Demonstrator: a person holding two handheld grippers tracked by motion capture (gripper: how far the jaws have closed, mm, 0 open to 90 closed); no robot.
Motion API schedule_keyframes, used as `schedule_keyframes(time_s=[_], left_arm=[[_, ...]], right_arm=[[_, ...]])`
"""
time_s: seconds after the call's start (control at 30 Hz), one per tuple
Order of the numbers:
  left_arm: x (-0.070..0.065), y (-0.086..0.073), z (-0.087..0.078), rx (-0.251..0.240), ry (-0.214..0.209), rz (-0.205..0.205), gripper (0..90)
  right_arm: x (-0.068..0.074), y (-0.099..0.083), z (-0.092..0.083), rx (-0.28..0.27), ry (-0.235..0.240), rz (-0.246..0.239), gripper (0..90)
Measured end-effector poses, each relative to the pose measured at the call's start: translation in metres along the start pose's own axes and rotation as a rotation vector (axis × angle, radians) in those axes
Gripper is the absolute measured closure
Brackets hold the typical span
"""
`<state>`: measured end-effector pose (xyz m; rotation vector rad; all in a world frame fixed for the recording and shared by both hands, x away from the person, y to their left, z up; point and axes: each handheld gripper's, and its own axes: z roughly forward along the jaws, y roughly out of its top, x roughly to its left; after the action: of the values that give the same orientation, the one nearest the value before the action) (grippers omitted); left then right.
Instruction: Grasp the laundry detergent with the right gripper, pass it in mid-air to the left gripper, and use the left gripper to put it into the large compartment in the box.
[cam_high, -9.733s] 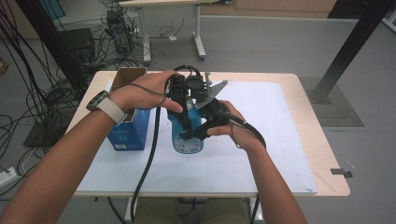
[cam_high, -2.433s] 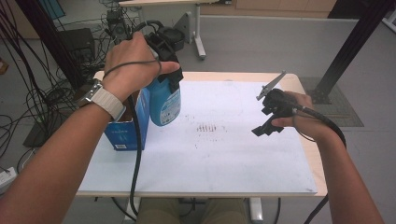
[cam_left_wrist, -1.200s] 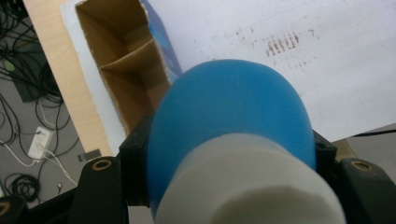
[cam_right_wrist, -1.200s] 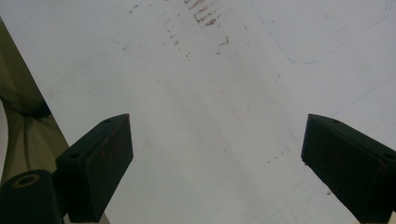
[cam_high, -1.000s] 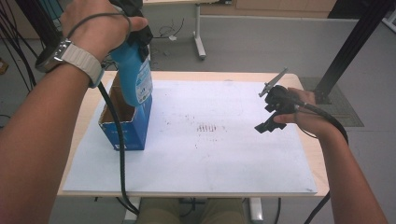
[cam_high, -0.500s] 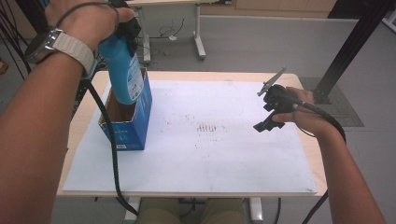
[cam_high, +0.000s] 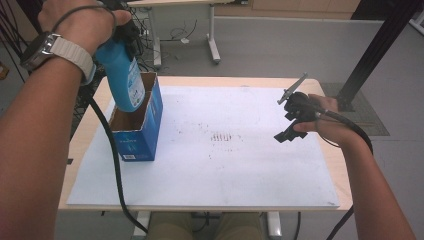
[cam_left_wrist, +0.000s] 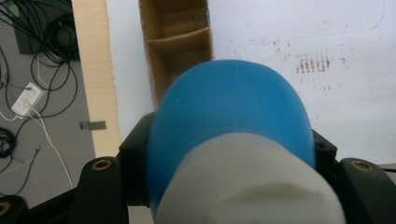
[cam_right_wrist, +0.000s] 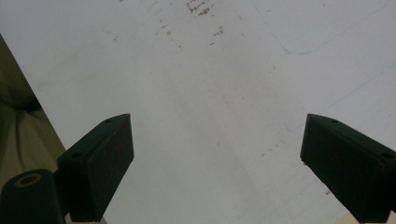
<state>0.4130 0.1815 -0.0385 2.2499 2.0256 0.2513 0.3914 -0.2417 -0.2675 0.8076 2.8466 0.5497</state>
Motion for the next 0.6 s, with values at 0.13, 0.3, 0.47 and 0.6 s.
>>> schedule_keyframes(time_s=[0.13, 0.3, 0.47, 0.6], left_arm=[[0.005, 0.001, 0.002, -0.003, 0.009, -0.014, 38.0], [0.008, 0.003, 0.006, -0.003, 0.016, -0.025, 38.0], [0.011, 0.005, 0.009, -0.007, 0.010, -0.040, 38.0], [0.013, 0.005, 0.009, -0.008, 0.017, -0.046, 38.0]], right_arm=[[-0.002, -0.001, 0.000, 0.018, 0.003, -0.001, 9.5], [-0.003, -0.001, 0.000, 0.022, 0.000, -0.002, 9.5], [-0.004, -0.002, 0.000, 0.022, -0.001, 0.001, 9.4], [-0.006, -0.003, 0.001, 0.021, -0.003, 0.006, 9.5]])
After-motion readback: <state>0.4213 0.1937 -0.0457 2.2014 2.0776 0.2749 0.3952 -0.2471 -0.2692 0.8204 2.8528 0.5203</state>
